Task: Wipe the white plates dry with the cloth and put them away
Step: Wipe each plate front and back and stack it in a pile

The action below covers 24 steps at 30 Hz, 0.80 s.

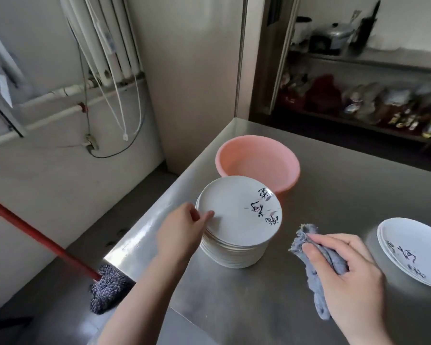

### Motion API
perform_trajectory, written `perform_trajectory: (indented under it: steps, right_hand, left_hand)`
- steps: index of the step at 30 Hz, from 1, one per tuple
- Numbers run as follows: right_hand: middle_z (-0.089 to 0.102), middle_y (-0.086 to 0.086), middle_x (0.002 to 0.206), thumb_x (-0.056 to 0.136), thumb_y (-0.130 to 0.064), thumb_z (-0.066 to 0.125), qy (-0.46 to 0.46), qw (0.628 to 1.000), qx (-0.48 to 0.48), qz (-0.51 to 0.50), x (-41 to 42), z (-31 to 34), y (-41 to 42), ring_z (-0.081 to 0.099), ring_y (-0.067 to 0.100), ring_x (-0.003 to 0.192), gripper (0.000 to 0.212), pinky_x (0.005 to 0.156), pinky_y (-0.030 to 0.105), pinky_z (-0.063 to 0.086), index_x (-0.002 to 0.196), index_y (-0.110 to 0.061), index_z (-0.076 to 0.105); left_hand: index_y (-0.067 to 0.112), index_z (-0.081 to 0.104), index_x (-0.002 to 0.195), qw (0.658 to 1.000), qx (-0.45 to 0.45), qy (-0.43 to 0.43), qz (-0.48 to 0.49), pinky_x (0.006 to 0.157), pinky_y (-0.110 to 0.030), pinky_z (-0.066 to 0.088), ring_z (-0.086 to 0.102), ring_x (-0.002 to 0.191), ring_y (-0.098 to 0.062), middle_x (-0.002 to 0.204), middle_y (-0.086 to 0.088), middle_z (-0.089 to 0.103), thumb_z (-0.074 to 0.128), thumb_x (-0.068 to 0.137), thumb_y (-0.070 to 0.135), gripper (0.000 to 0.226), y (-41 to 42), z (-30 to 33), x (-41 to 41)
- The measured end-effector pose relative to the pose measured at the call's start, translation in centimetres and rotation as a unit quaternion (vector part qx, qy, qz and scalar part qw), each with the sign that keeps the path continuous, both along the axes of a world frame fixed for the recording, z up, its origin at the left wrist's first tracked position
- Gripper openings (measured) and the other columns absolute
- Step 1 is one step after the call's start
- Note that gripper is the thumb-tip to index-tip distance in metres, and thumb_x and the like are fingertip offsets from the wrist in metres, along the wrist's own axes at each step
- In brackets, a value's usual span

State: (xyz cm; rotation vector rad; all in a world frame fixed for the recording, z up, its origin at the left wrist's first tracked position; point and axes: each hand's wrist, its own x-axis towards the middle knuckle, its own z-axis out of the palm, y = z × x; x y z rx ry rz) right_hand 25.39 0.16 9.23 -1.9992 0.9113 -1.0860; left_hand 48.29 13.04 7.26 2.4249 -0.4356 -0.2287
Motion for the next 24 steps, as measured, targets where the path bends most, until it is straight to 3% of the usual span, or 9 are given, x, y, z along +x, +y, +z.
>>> perform_trajectory:
  steps: [7,16,21,24]
  right_hand:
    - [0.062,-0.011,0.093,0.073,-0.009,0.078,0.011,0.999,0.001,-0.04,0.2,0.8,0.1,0.056,-0.011,0.086,0.019,0.077,-0.003,0.034,0.082,-0.025,0.074]
    - [0.062,-0.009,0.091,0.076,-0.008,0.077,-0.009,0.999,0.018,-0.025,2.1,1.2,-0.1,0.058,-0.005,0.086,0.023,0.077,0.0,0.037,0.081,-0.03,0.071]
    - [0.063,-0.007,0.092,0.076,-0.008,0.076,-0.016,0.999,0.019,-0.02,2.1,1.2,-0.8,0.059,-0.003,0.085,0.023,0.076,0.001,0.037,0.082,-0.03,0.071]
    - [0.063,-0.007,0.093,0.077,-0.011,0.076,-0.018,0.999,0.025,-0.023,1.9,1.3,-1.2,0.06,-0.001,0.085,0.022,0.075,0.002,0.038,0.081,-0.031,0.071]
  left_hand:
    - [0.019,0.053,0.067,1.0,0.017,0.016,-0.008,0.049,-0.027,0.03,0.053,0.06,-0.011,0.062,0.005,0.058,0.062,0.081,0.048,0.034,-0.6,0.1,0.9]
    - [0.011,0.049,0.062,0.993,-0.058,0.097,-0.019,0.049,-0.028,0.03,0.043,0.055,-0.018,0.059,0.001,0.049,0.068,0.081,0.034,0.035,-0.6,0.7,1.3]
    - [0.0,0.052,0.072,0.983,-0.125,0.132,-0.033,0.059,-0.043,0.053,0.059,0.051,-0.023,0.054,-0.003,0.063,0.064,0.083,0.025,0.03,-0.5,1.5,1.0]
    - [0.005,0.044,0.071,0.967,-0.205,0.152,-0.012,0.06,-0.047,0.057,0.065,0.048,-0.02,0.055,-0.009,0.064,0.061,0.086,0.014,0.024,-0.6,2.1,1.0]
